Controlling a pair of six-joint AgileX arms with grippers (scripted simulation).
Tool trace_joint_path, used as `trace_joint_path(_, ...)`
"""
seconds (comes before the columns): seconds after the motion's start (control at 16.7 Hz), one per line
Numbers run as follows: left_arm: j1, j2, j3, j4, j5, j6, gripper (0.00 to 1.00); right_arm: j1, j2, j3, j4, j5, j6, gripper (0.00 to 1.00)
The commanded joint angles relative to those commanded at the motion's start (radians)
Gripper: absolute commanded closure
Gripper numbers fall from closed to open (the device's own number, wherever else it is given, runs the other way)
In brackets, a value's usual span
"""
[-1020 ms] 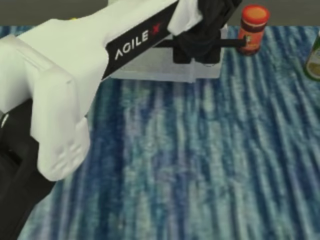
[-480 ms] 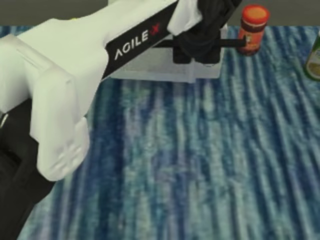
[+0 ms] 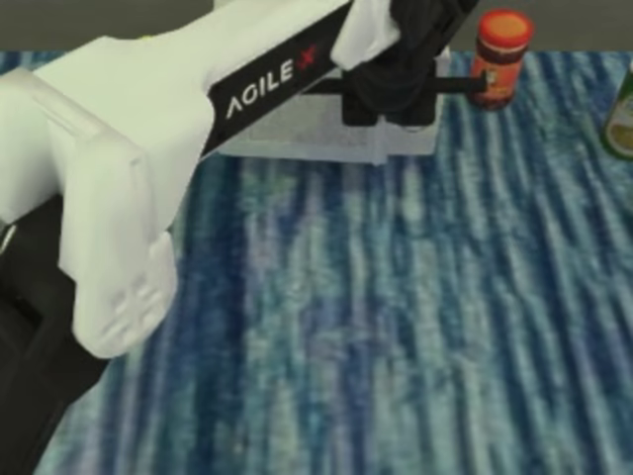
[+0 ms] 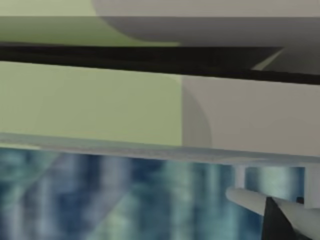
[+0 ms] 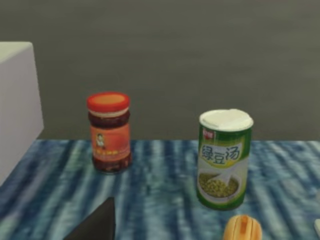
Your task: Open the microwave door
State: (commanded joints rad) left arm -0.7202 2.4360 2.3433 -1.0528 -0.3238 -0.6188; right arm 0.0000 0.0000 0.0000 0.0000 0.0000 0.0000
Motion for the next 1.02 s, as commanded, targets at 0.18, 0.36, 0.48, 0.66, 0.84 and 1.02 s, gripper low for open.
trace_joint_path(0.18, 0.0, 0.0, 0.0, 0.0, 0.0, 0.0, 1.0, 0.0, 0.0, 0.0, 0.0, 0.0, 0.0, 0.0)
trace_joint_path(0.36, 0.0, 0.0, 0.0, 0.0, 0.0, 0.0, 1.0, 0.0, 0.0, 0.0, 0.0, 0.0, 0.0, 0.0)
trace_joint_path(0.48, -0.009, 0.003, -0.001, 0.005, 0.006, -0.003, 1.0, 0.0, 0.0, 0.0, 0.0, 0.0, 0.0, 0.0)
trace_joint_path(0.66, -0.003, -0.028, -0.051, 0.031, 0.011, 0.016, 1.0, 0.0, 0.0, 0.0, 0.0, 0.0, 0.0, 0.0)
trace_joint_path(0.84, 0.001, -0.059, -0.106, 0.059, 0.016, 0.037, 1.0, 0.0, 0.0, 0.0, 0.0, 0.0, 0.0, 0.0)
trace_joint_path(1.02, 0.001, -0.062, -0.111, 0.062, 0.016, 0.04, 1.0, 0.0, 0.0, 0.0, 0.0, 0.0, 0.0, 0.0)
